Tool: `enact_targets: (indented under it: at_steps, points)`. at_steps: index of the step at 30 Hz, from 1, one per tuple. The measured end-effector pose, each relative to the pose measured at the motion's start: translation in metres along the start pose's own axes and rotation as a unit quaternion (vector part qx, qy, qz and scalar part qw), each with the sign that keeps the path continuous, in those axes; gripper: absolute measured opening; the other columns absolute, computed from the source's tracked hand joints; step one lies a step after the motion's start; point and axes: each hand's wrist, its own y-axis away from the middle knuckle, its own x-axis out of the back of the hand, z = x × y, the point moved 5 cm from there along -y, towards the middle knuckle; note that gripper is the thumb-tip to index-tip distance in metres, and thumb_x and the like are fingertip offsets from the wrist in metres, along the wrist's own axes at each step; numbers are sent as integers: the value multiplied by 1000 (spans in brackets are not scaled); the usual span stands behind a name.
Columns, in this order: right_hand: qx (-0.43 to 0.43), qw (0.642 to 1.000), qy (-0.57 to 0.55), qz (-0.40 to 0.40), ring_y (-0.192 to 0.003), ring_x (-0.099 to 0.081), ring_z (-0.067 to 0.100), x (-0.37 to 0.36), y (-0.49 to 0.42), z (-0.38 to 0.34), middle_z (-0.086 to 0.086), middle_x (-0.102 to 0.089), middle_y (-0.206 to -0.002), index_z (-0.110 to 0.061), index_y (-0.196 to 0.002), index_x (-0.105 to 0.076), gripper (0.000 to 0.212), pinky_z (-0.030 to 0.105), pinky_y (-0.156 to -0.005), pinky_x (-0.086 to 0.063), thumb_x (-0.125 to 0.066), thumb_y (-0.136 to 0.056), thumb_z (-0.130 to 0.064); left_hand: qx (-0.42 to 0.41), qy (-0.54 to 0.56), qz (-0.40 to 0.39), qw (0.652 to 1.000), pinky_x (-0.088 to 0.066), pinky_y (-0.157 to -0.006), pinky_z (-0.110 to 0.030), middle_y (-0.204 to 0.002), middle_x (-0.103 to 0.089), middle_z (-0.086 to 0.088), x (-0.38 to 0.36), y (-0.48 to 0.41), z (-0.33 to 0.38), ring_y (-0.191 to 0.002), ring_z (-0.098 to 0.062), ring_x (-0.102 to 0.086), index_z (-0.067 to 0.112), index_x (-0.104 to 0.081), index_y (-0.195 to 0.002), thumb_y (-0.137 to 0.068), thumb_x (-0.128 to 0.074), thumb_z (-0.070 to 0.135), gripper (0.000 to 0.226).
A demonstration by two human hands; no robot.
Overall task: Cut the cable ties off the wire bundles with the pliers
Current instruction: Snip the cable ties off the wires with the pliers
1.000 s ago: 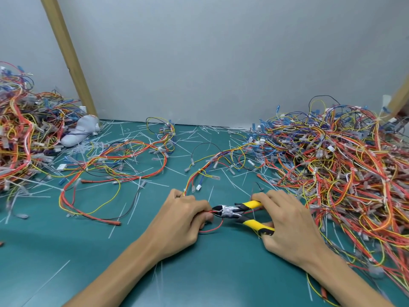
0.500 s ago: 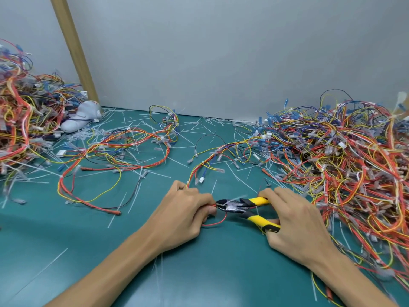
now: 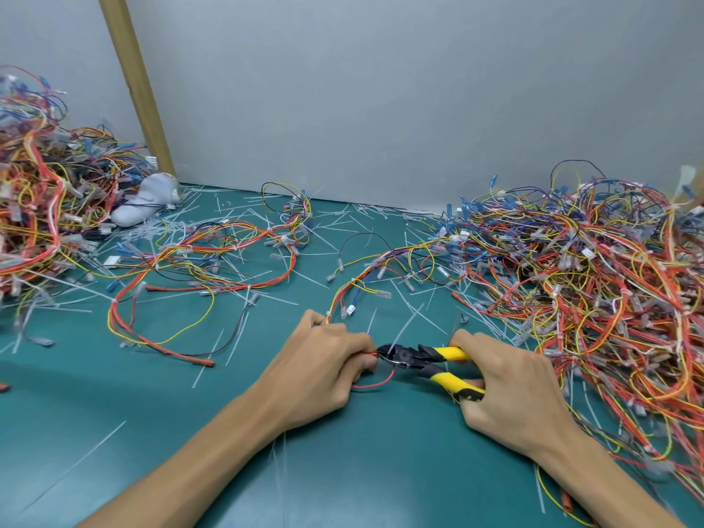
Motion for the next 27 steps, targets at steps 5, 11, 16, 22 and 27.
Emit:
enact_targets:
  at_steps: [5, 11, 16, 22, 27]
  points:
    - [8, 1000, -7, 8, -55, -48, 15, 2, 0, -1, -8, -45, -63, -28, -85, -54, 38, 26, -41, -35, -62, -49, -22, 1, -2, 0, 1000, -36, -85, -33, -64, -46, 15, 0, 0, -1, -68, -11, -49, 27, -64, -84, -94, -45, 33, 22]
    - [24, 999, -20, 21, -76, -54, 21, 1, -1, 0, -8, -57, -83, -23, -101, -63, 50, 32, -63, -45, -72, -52, -18, 4, -1, -2, 1000, -35, -84, -31, -64, -43, 16, -1, -1, -1, -68, -10, -49, 29, -63, -83, -93, -45, 33, 21]
    - [26, 999, -35, 20, -82, -56, 21, 1, -2, 0, -8, -60, -91, -23, -106, -63, 49, 35, -69, -48, -69, -57, -20, 7, -5, -11, 1000, -35, -86, -32, -66, -54, 12, -3, -1, -3, -70, -10, -50, 28, -63, -84, -94, -41, 36, 24]
    - [-1, 1000, -24, -4, -52, -45, 15, 2, 0, -1, -8, -44, -59, -29, -80, -53, 30, 22, -44, -25, -59, -51, -25, 5, -3, -7, 1000, -36, -86, -33, -67, -55, 11, -3, -1, -2, -69, -10, -48, 27, -63, -85, -94, -42, 36, 25]
    - [-6, 1000, -22, -9, -50, -42, 16, 1, 0, 1, -7, -45, -58, -29, -79, -50, 31, 23, -43, -28, -62, -51, -25, 2, -5, -10, 1000, -35, -86, -33, -67, -53, 12, -2, -1, -1, -71, -10, -49, 28, -63, -85, -94, -42, 35, 24]
